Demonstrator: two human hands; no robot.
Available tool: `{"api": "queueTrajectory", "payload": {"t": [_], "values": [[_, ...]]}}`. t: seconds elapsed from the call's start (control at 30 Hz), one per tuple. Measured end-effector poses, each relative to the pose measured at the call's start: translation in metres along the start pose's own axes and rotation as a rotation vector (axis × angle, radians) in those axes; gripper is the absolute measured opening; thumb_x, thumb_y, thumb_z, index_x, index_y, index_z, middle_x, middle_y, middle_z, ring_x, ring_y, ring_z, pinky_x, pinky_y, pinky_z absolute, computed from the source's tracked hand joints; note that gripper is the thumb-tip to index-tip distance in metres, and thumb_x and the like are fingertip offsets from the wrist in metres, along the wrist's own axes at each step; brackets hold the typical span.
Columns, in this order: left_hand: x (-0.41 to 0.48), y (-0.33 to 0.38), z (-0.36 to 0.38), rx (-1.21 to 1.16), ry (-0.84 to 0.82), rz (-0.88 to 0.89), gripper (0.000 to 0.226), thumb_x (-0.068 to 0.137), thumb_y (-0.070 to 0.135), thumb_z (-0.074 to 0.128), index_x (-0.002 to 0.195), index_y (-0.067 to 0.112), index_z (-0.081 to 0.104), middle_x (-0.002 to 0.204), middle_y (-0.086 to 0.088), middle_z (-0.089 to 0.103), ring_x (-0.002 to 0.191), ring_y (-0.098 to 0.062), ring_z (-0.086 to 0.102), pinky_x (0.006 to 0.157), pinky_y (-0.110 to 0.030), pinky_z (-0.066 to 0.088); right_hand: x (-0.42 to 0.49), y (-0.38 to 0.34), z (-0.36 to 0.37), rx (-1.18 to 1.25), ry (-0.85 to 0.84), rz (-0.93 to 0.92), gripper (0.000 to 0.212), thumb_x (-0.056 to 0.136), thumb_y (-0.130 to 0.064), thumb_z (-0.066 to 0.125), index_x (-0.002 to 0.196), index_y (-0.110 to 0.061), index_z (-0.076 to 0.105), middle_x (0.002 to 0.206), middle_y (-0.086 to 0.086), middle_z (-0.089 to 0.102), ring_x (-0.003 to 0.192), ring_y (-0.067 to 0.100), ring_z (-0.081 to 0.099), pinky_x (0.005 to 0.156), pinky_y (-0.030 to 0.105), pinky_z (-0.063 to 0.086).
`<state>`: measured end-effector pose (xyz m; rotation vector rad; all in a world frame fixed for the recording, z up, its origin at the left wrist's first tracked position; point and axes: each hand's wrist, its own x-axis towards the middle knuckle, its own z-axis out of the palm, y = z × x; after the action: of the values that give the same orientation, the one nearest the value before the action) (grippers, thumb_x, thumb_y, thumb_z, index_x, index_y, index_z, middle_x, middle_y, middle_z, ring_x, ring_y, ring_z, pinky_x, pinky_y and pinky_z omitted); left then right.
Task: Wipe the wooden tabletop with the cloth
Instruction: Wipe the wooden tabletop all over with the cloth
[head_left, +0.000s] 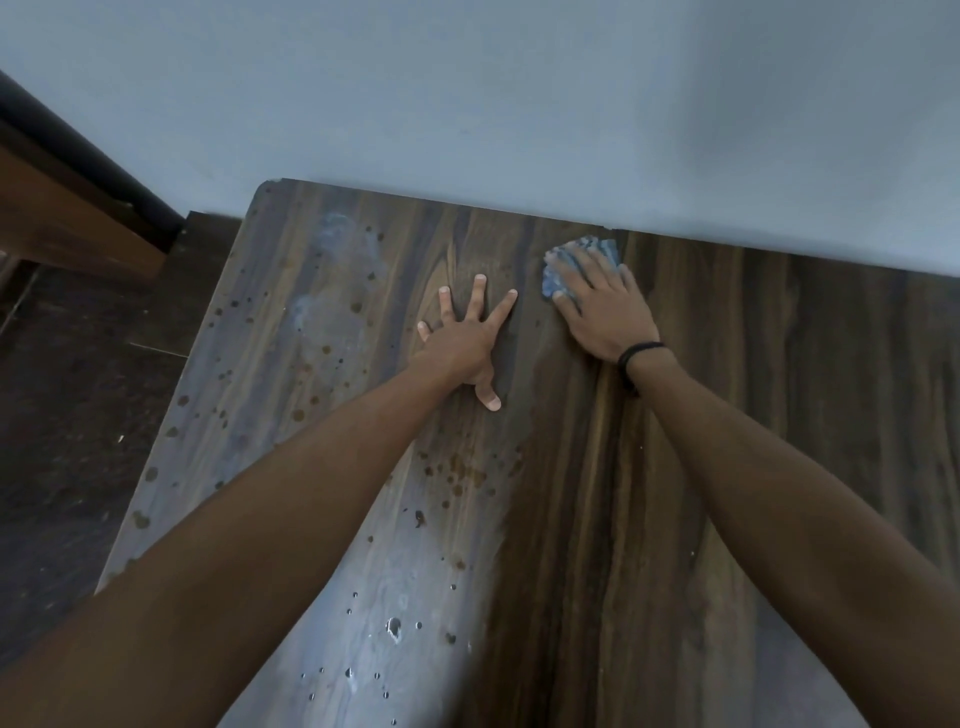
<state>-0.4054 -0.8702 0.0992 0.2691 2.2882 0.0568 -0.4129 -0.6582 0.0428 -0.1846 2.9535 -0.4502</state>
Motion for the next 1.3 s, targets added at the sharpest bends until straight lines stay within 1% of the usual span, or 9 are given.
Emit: {"api": "queueTrajectory", "payload": {"t": [0.13, 0.27, 0.43, 0.6, 0.73, 0.93, 1.07, 1.23, 1.3], "values": [[0.0, -0.002, 0.002, -0.005, 0.002, 0.0, 0.153, 0.058, 0.036, 0.096, 0.15, 0.045, -0.027, 0.152, 0.005, -0.048, 0.143, -0.044, -0.033, 0.112, -0.075, 0.005, 0.018, -0.007, -0.007, 0.09, 0.054, 0.261, 0.056, 0.107, -0.042, 0.028, 0.162, -0.034, 0.017, 0.17, -0.003, 0.008, 0.157, 0.02, 0.003, 0.125, 0.051, 0.002], [-0.001, -0.004, 0.003, -0.011, 0.015, 0.015, 0.153, 0.058, 0.037, 0.095, 0.151, 0.043, -0.025, 0.152, 0.005, -0.048, 0.143, -0.044, -0.032, 0.112, -0.074, 0.004, -0.007, -0.019, 0.006, 0.017, 0.019, 0.059, 0.054, 0.107, -0.044, 0.027, 0.16, -0.038, 0.018, 0.17, -0.006, 0.013, 0.156, 0.018, 0.006, 0.125, 0.05, 0.005], [-0.001, -0.005, 0.003, -0.02, 0.021, 0.018, 0.153, 0.058, 0.037, 0.095, 0.152, 0.04, -0.026, 0.153, 0.004, -0.046, 0.143, -0.043, -0.032, 0.113, -0.074, 0.004, 0.017, -0.01, -0.013, 0.116, 0.032, 0.275, 0.055, 0.108, -0.043, 0.026, 0.162, -0.034, 0.017, 0.17, -0.004, 0.008, 0.157, 0.019, 0.001, 0.125, 0.053, 0.001], [0.0, -0.004, 0.003, -0.017, 0.012, 0.008, 0.157, 0.058, 0.036, 0.096, 0.151, 0.033, -0.03, 0.153, 0.004, -0.046, 0.143, -0.043, -0.032, 0.114, -0.073, 0.004, -0.041, -0.026, 0.01, -0.036, -0.054, -0.066, 0.053, 0.108, -0.045, 0.022, 0.16, -0.038, 0.014, 0.17, -0.007, 0.011, 0.157, 0.018, 0.003, 0.125, 0.049, 0.004], [0.0, -0.002, 0.002, -0.048, 0.013, -0.005, 0.157, 0.058, 0.035, 0.096, 0.151, 0.03, -0.031, 0.153, 0.006, -0.046, 0.143, -0.042, -0.032, 0.114, -0.073, 0.004, -0.02, -0.02, -0.003, 0.056, 0.004, 0.202, 0.053, 0.108, -0.043, 0.024, 0.161, -0.039, 0.016, 0.17, -0.006, 0.009, 0.157, 0.018, 0.002, 0.125, 0.051, 0.001], [-0.011, -0.032, 0.004, 0.011, 0.045, 0.072, 0.151, 0.058, 0.048, 0.093, 0.156, 0.029, -0.021, 0.156, 0.0, -0.042, 0.143, -0.047, -0.031, 0.116, -0.069, 0.004, -0.093, -0.046, 0.024, -0.035, -0.034, -0.079, 0.051, 0.109, -0.043, 0.026, 0.159, -0.038, 0.021, 0.168, -0.009, 0.017, 0.156, 0.015, 0.007, 0.126, 0.049, 0.008], [-0.031, -0.059, 0.01, 0.077, 0.053, 0.041, 0.15, 0.058, 0.042, 0.094, 0.154, 0.038, -0.021, 0.156, 0.0, -0.043, 0.142, -0.046, -0.032, 0.113, -0.071, 0.001, -0.081, -0.05, 0.016, 0.045, 0.029, 0.16, 0.052, 0.109, -0.041, 0.027, 0.16, -0.038, 0.02, 0.169, -0.007, 0.014, 0.156, 0.017, 0.006, 0.126, 0.051, 0.006], [-0.032, -0.063, 0.026, 0.071, -0.008, 0.053, 0.153, 0.059, 0.033, 0.096, 0.153, 0.037, -0.025, 0.155, 0.0, -0.044, 0.143, -0.048, -0.029, 0.111, -0.074, 0.01, -0.14, -0.067, 0.039, -0.099, -0.112, -0.329, 0.051, 0.108, -0.044, 0.026, 0.159, -0.038, 0.023, 0.168, -0.008, 0.019, 0.156, 0.017, 0.012, 0.125, 0.05, 0.013], [-0.032, -0.061, 0.024, 0.059, -0.014, 0.046, 0.152, 0.061, 0.031, 0.095, 0.153, 0.037, -0.025, 0.155, 0.001, -0.044, 0.143, -0.048, -0.03, 0.111, -0.074, 0.01, -0.129, -0.044, 0.034, -0.158, -0.104, -0.4, 0.05, 0.108, -0.044, 0.026, 0.158, -0.037, 0.026, 0.167, -0.007, 0.022, 0.155, 0.018, 0.016, 0.124, 0.052, 0.016]]}}
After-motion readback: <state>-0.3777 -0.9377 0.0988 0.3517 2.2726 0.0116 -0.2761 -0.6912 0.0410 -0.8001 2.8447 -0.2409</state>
